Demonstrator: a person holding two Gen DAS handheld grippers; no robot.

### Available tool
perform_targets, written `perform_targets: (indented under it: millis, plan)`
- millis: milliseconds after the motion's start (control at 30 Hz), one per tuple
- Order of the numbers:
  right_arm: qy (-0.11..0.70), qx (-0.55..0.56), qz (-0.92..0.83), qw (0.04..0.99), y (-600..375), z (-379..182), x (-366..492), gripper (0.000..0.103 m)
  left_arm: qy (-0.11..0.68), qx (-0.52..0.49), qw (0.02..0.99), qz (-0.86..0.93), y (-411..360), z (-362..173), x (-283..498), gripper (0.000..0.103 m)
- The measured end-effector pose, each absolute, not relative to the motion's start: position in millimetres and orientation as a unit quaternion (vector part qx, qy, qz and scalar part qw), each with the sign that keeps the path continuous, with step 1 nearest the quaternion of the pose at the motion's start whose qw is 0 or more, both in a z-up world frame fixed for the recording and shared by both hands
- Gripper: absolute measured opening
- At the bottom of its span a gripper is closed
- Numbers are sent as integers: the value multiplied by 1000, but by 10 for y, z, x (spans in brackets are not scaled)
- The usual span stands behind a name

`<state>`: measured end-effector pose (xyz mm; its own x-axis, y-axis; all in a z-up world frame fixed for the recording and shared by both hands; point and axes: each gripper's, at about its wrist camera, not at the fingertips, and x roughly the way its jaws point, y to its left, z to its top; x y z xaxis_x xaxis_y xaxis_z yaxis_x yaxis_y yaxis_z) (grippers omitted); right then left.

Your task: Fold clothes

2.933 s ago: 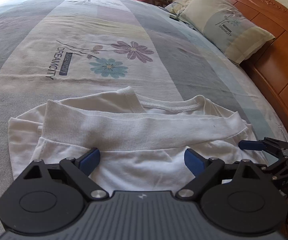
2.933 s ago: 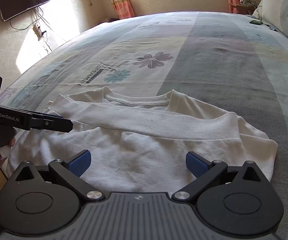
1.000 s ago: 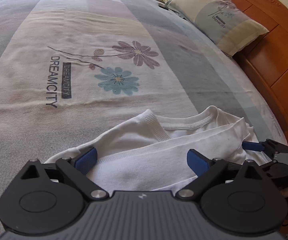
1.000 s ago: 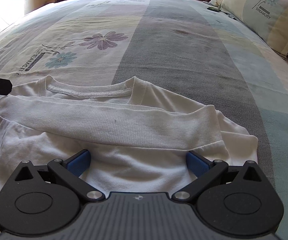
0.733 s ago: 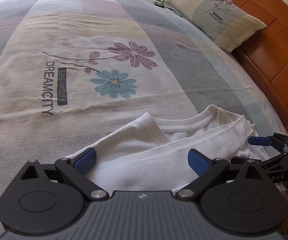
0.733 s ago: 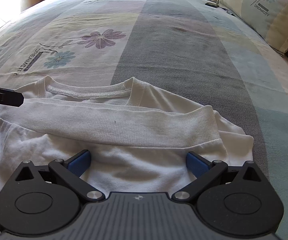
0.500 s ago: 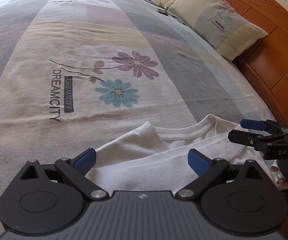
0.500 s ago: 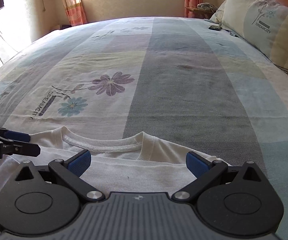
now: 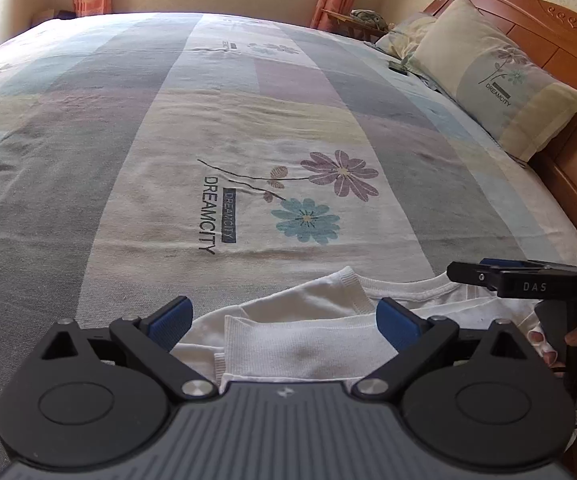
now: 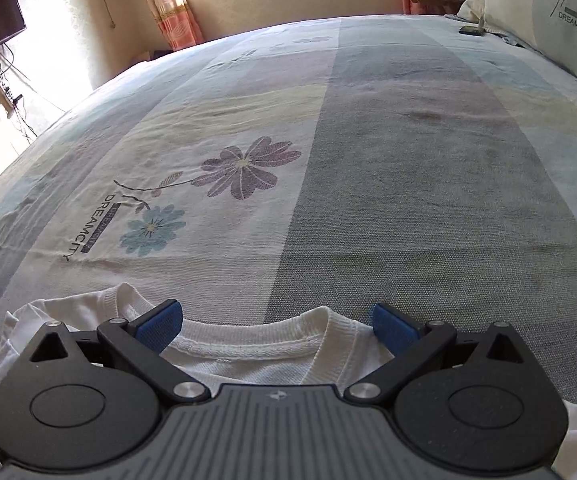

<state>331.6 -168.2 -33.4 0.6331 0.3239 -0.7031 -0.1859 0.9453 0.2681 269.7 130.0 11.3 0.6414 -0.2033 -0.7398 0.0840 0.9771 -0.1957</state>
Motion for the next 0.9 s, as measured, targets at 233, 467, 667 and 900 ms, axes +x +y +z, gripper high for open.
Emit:
perform_targets:
  millis: [233,467,667,900]
  plan:
    - [386,79,187,900,-1984,-85,2741,103,421,-110,899,-40,927,49,2257,98]
    - [413,81,222,880,-2140,-422,2563,103,443,-196,874,46,1078,-333,2043,96]
    - [401,57,254,878,-2206,-437,2453,103,408,-173,895,47,882,30,1875,98]
    - [400,41,281,872,-2238,-454,2456,103,455,-183,863,117,855,-345,1924,93]
